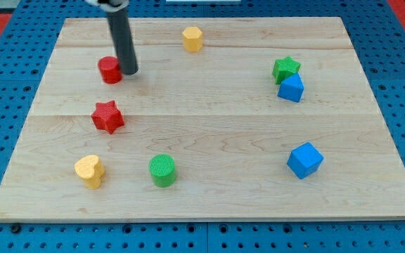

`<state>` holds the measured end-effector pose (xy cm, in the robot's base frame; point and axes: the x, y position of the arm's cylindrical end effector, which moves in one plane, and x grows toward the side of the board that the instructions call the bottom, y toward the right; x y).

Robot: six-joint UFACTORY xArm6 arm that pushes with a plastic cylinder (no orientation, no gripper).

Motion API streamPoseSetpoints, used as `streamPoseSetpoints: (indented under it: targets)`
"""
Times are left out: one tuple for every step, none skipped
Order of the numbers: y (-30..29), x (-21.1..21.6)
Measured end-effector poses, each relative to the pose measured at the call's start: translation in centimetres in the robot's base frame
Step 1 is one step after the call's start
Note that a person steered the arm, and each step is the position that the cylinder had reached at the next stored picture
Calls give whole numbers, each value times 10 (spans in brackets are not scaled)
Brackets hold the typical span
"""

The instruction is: Place the red blocks at the center left of the board

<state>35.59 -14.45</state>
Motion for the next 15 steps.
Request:
streamPoseSetpoints:
  targets:
    - [-16,2]
    - [13,-15]
    - [-14,-24]
    - [-45,-3]
    - [-43,18]
    - [57,19]
    - [108,50]
    - [84,103]
    - [15,101]
    - [-45,91]
    - [-43,107]
    - [-55,113]
    - [-70,103]
    - [-70,84]
    - [14,89]
